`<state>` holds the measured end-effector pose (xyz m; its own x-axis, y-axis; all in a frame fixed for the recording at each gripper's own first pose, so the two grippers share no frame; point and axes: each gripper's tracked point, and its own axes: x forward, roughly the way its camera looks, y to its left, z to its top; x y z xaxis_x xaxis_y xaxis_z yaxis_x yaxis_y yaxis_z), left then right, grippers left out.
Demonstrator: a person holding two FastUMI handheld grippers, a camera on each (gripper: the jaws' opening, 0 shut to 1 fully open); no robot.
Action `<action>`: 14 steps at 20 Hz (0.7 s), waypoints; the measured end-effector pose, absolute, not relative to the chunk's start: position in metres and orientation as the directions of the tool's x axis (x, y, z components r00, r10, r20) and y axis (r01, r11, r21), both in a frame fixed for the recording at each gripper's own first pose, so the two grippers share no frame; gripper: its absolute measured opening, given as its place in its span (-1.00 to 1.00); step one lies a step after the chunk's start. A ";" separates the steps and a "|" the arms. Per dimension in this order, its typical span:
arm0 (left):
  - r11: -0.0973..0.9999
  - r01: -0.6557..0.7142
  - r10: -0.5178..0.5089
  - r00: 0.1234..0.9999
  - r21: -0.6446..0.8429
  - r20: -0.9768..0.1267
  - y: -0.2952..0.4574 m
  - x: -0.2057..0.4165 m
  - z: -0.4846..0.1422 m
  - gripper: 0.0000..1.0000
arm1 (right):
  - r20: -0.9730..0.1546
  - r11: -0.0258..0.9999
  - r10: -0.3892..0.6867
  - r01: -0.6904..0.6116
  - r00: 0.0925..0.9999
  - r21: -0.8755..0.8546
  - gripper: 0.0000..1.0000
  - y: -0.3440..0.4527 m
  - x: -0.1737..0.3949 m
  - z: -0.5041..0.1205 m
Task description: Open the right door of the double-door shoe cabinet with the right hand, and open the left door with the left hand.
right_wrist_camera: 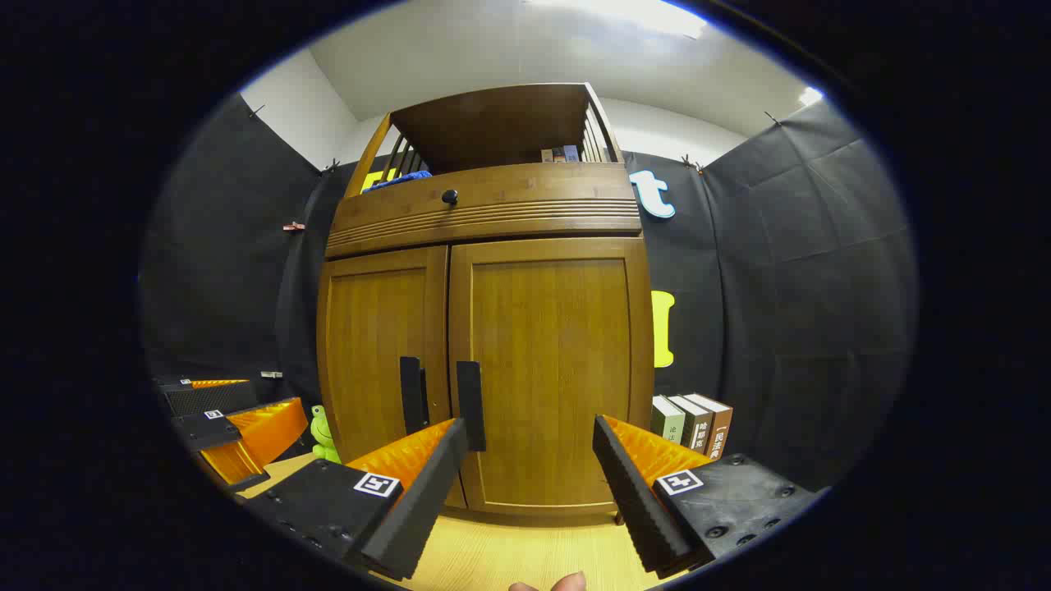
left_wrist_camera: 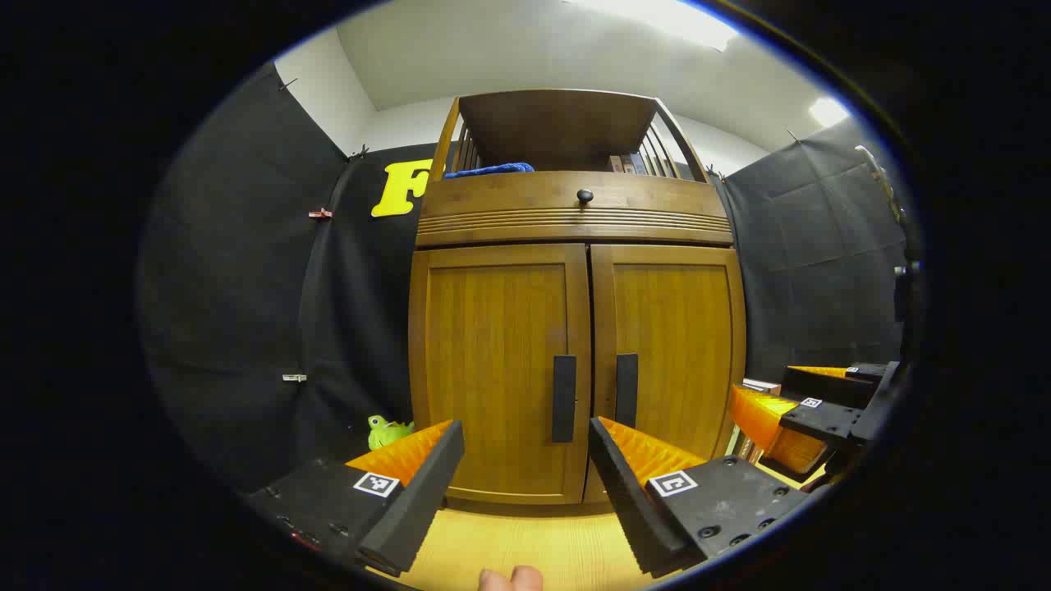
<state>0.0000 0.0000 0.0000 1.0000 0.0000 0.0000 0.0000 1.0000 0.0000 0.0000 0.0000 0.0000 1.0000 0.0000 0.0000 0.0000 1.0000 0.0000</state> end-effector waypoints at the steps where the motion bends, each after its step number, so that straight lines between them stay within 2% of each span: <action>1: 1.000 -0.001 0.001 1.000 0.000 0.000 0.001 0.000 0.000 0.89 | 0.002 1.000 -0.001 0.001 1.000 0.001 0.95 -0.001 -0.001 0.001; 14: 1.000 0.004 -0.004 1.000 0.002 -0.007 0.001 0.003 -0.002 0.87 | -0.010 1.000 0.005 -0.005 1.000 -0.007 0.95 0.006 0.000 0.000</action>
